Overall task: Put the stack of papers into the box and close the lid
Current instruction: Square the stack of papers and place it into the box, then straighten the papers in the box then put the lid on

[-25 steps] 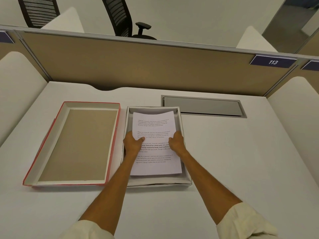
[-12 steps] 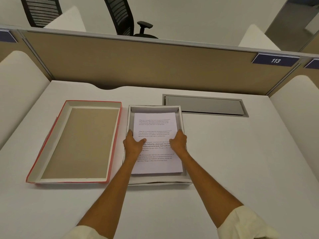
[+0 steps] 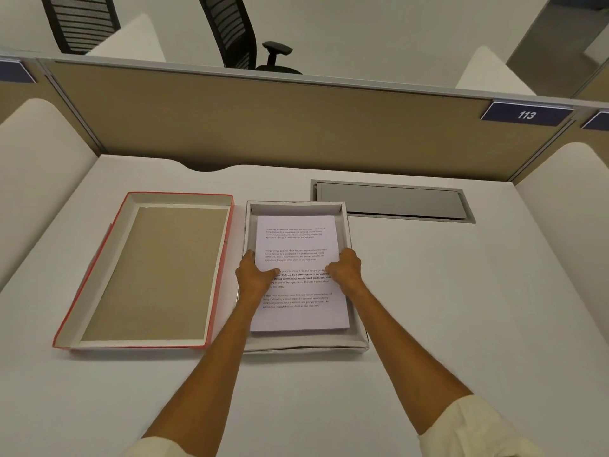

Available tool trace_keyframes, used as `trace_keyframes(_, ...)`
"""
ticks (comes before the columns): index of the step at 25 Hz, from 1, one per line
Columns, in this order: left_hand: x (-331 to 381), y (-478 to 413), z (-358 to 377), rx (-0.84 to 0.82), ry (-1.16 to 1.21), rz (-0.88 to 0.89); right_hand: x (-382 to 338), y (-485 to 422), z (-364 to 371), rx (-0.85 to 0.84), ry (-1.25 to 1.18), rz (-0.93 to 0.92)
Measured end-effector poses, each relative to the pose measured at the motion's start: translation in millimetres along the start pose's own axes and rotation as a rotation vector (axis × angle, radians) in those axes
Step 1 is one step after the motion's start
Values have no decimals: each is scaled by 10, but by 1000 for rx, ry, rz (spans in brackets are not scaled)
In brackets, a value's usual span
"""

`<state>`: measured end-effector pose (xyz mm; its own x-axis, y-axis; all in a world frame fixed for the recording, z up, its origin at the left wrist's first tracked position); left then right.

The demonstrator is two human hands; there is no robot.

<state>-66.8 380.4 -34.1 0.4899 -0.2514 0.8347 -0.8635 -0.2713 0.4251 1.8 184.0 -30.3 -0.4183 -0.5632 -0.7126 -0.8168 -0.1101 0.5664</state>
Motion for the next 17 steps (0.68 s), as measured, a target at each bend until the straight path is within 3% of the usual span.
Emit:
trace_keyframes(6,87,37,-66,-71,-96,-8,-21,25,-38,-27,64,-25)
trace_keyframes(10,336,229,-149,-71,-173,142,-183,-4,-145,-28,194,-126)
trace_keyframes(12,406,391,-131,-158,108,49,-359,-54,-237,9,219,-217)
trace_keyframes(15,347,731,80,-436,781,-316,-638,-182,-341,-61,287,-325)
trace_keyframes(17,260,943,239,-546,1012,-501,-765,-286,-358,-122,388,-375)
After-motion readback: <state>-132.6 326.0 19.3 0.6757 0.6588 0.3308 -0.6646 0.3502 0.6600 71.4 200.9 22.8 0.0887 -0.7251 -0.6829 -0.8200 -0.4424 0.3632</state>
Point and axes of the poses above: each hand's wrist, its own y-axis away from the middle knuckle, its own z-axis out of the palm, x = y × z, the point moved 2 cm from there along -y, towards the middle knuckle, and after that the axes turned 15 degrees about -x, right-handed, at the moved point
